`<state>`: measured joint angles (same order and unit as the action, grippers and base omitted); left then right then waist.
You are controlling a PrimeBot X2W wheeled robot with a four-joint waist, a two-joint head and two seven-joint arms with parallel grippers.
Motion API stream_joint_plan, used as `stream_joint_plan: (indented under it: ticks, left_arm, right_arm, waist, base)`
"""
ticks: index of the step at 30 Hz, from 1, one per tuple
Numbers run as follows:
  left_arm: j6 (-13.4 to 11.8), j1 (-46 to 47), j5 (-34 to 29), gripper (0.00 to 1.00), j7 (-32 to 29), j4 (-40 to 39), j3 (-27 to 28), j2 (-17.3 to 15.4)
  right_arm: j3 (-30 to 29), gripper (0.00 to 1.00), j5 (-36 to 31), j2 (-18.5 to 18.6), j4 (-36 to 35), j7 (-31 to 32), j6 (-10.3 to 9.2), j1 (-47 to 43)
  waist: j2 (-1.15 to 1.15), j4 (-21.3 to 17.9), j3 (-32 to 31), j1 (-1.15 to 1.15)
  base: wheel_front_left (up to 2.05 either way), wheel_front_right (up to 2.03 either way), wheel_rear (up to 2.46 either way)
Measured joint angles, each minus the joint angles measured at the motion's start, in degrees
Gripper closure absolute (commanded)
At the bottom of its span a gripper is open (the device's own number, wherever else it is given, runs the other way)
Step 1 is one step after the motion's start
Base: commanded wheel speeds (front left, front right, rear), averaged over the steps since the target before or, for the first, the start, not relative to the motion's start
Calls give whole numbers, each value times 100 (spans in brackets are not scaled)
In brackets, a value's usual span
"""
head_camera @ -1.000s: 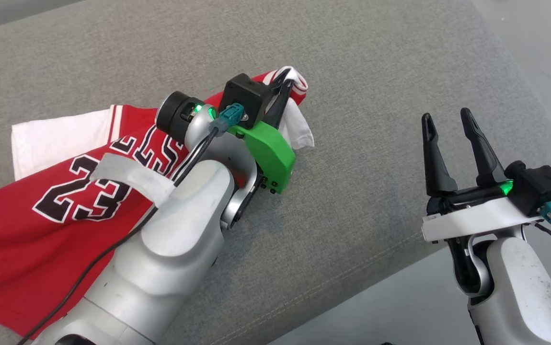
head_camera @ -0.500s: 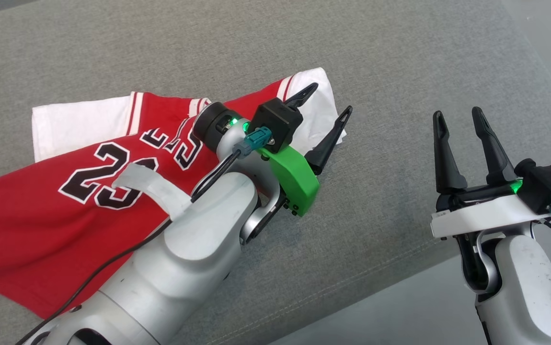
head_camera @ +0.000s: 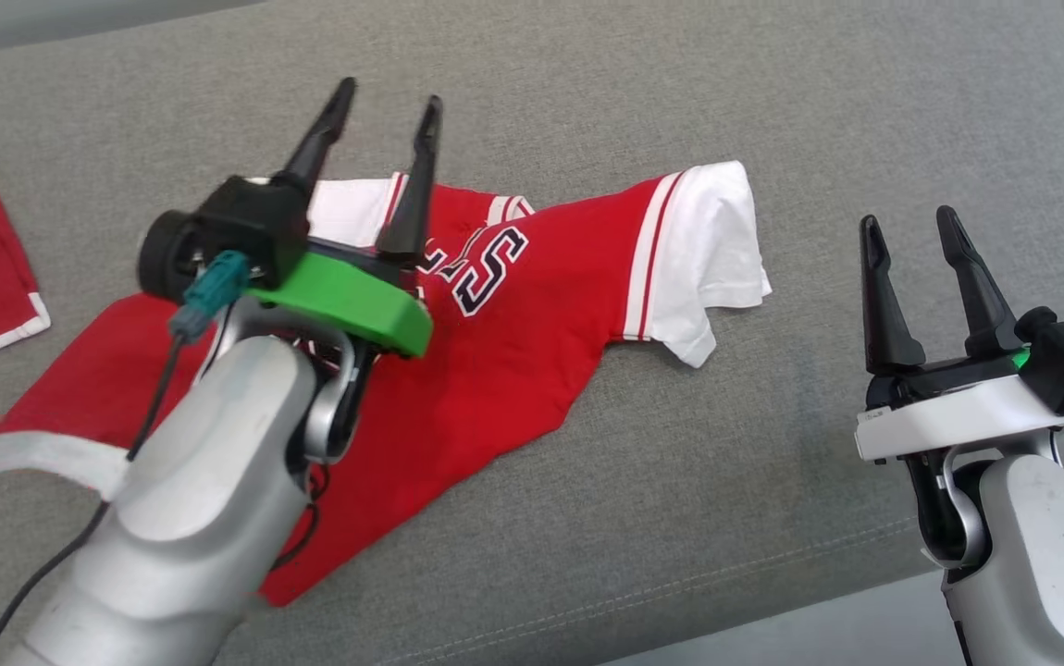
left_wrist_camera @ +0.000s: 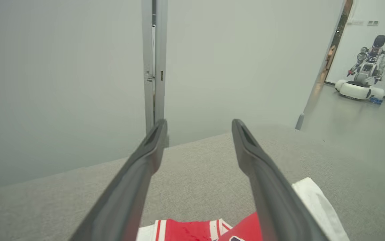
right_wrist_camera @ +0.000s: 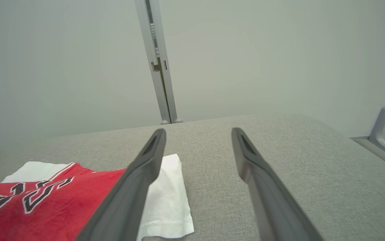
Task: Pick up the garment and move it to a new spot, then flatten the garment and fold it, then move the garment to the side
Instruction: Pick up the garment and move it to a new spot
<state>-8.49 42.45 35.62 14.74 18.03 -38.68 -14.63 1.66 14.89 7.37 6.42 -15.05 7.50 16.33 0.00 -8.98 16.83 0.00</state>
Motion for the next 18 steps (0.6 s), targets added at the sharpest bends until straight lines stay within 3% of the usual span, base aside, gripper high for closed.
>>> stream_joint_plan:
  ticks: [5, 9, 18]
  left_arm:
    - [-369, -664, -69, 0, 22, -689, 868, -424]
    - [-545, -1372, -233, 0, 29, -1147, 1435, -583]
    - [-560, -2683, -533, 0, 29, -1755, 2239, -466]
  right_arm:
    - [5, 0, -51, 34, 51, 0, 0, -15]
    - [23, 0, -96, 62, 108, 0, 0, -31]
    - [27, 0, -146, 59, 200, 34, 0, -225]
  waist:
    - [0, 228, -157, 0]
    - [0, 348, -303, -1]
    - [0, 545, -632, -1]
  base:
    - [0, 0, 0]
    - [0, 0, 0]
    - [0, 0, 0]
